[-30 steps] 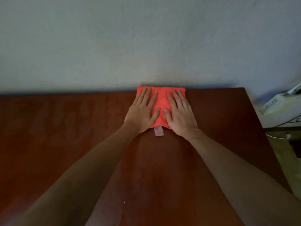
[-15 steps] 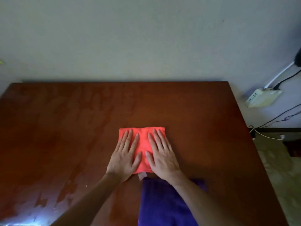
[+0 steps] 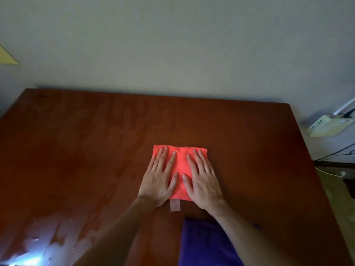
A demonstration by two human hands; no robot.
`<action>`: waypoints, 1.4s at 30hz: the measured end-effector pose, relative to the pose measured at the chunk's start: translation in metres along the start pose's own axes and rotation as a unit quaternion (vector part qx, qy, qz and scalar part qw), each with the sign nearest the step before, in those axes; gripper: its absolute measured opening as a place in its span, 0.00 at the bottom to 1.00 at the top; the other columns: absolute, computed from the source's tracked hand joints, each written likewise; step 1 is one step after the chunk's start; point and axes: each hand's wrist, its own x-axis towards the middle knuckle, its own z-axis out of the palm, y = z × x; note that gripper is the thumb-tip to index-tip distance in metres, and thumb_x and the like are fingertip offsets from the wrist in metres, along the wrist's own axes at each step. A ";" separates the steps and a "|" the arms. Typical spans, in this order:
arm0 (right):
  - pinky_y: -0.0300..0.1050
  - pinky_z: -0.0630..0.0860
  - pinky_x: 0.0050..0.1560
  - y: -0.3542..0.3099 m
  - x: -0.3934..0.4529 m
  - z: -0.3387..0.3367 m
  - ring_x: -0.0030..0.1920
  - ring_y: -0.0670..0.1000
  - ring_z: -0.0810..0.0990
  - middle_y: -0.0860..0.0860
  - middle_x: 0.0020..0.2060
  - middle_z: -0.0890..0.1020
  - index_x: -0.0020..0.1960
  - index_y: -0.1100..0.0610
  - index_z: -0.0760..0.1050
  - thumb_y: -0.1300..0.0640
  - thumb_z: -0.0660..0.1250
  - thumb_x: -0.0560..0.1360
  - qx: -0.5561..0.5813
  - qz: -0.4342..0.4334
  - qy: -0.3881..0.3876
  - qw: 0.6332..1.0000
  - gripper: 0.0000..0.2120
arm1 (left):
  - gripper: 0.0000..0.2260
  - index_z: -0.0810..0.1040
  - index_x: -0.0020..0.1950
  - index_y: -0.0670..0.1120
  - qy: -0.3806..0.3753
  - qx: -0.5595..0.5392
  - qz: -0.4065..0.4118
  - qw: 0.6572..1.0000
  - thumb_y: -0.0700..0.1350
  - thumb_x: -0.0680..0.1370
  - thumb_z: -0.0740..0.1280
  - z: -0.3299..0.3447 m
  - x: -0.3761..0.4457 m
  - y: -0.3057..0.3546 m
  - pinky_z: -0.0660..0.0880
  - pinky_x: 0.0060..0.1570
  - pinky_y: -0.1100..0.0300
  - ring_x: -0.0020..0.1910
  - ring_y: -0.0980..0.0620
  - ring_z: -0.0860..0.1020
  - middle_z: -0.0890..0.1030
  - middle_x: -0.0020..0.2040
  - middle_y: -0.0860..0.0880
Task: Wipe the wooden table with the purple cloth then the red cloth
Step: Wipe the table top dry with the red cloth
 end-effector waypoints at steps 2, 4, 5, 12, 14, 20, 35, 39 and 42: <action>0.55 0.57 0.82 0.004 0.030 0.006 0.83 0.54 0.52 0.56 0.82 0.60 0.82 0.57 0.58 0.41 0.53 0.85 -0.006 0.006 0.002 1.000 0.31 | 0.30 0.50 0.84 0.46 0.000 0.004 0.006 1.000 0.58 0.84 0.48 0.000 0.029 -0.019 0.51 0.80 0.45 0.83 0.47 0.45 0.51 0.83 0.42; 0.55 0.56 0.82 0.009 0.064 0.014 0.83 0.54 0.53 0.57 0.82 0.60 0.82 0.58 0.59 0.41 0.51 0.85 -0.010 0.010 0.010 1.000 0.31 | 0.30 0.52 0.83 0.46 0.006 0.005 0.012 1.000 0.58 0.84 0.50 0.000 0.062 -0.038 0.51 0.80 0.45 0.83 0.47 0.47 0.53 0.83 0.41; 0.55 0.57 0.82 0.012 0.083 0.019 0.83 0.55 0.54 0.58 0.81 0.61 0.81 0.58 0.60 0.41 0.51 0.85 -0.011 0.012 0.015 1.000 0.31 | 0.30 0.53 0.83 0.46 0.012 0.001 0.016 1.000 0.58 0.84 0.51 0.000 0.080 -0.050 0.52 0.80 0.45 0.83 0.46 0.48 0.54 0.83 0.41; 0.55 0.59 0.80 0.029 0.207 0.042 0.82 0.57 0.58 0.60 0.80 0.64 0.80 0.59 0.63 0.41 0.53 0.83 -0.021 0.028 0.040 0.999 0.31 | 0.30 0.62 0.81 0.44 0.035 -0.008 0.042 0.998 0.56 0.82 0.54 -0.007 0.193 -0.117 0.56 0.79 0.44 0.81 0.41 0.57 0.61 0.80 0.37; 0.55 0.61 0.79 0.030 0.228 0.046 0.81 0.58 0.60 0.61 0.79 0.66 0.79 0.59 0.64 0.41 0.53 0.82 -0.021 0.041 0.046 0.998 0.32 | 0.30 0.63 0.80 0.43 0.028 -0.001 0.058 0.998 0.56 0.81 0.54 -0.008 0.216 -0.132 0.56 0.79 0.43 0.80 0.39 0.58 0.62 0.79 0.36; 0.57 0.59 0.80 0.022 0.233 0.048 0.82 0.58 0.59 0.60 0.80 0.65 0.80 0.59 0.63 0.41 0.51 0.81 -0.018 0.074 0.029 0.997 0.33 | 0.31 0.62 0.80 0.41 0.018 0.001 0.075 0.997 0.56 0.81 0.52 -0.009 0.224 -0.140 0.54 0.79 0.43 0.80 0.37 0.59 0.61 0.79 0.34; 0.57 0.52 0.83 -0.120 -0.028 0.027 0.83 0.57 0.51 0.59 0.82 0.59 0.82 0.60 0.57 0.44 0.52 0.85 -0.014 0.032 -0.005 0.999 0.31 | 0.30 0.53 0.83 0.43 -0.014 -0.001 0.030 0.999 0.57 0.84 0.48 -0.028 -0.078 -0.076 0.50 0.80 0.43 0.83 0.43 0.48 0.53 0.83 0.38; 0.59 0.56 0.81 -0.153 -0.098 0.022 0.83 0.59 0.52 0.61 0.82 0.59 0.82 0.62 0.58 0.45 0.54 0.85 -0.018 0.026 -0.004 0.999 0.31 | 0.29 0.53 0.83 0.43 -0.008 0.009 0.027 1.000 0.56 0.85 0.50 -0.031 -0.158 -0.056 0.52 0.80 0.42 0.83 0.43 0.47 0.53 0.83 0.38; 0.59 0.55 0.81 -0.172 -0.140 0.020 0.84 0.57 0.49 0.59 0.83 0.56 0.83 0.61 0.55 0.44 0.54 0.85 -0.027 0.025 -0.017 0.999 0.31 | 0.29 0.50 0.83 0.44 -0.018 0.008 0.015 1.000 0.56 0.85 0.51 -0.033 -0.204 -0.043 0.51 0.80 0.43 0.83 0.45 0.44 0.50 0.83 0.40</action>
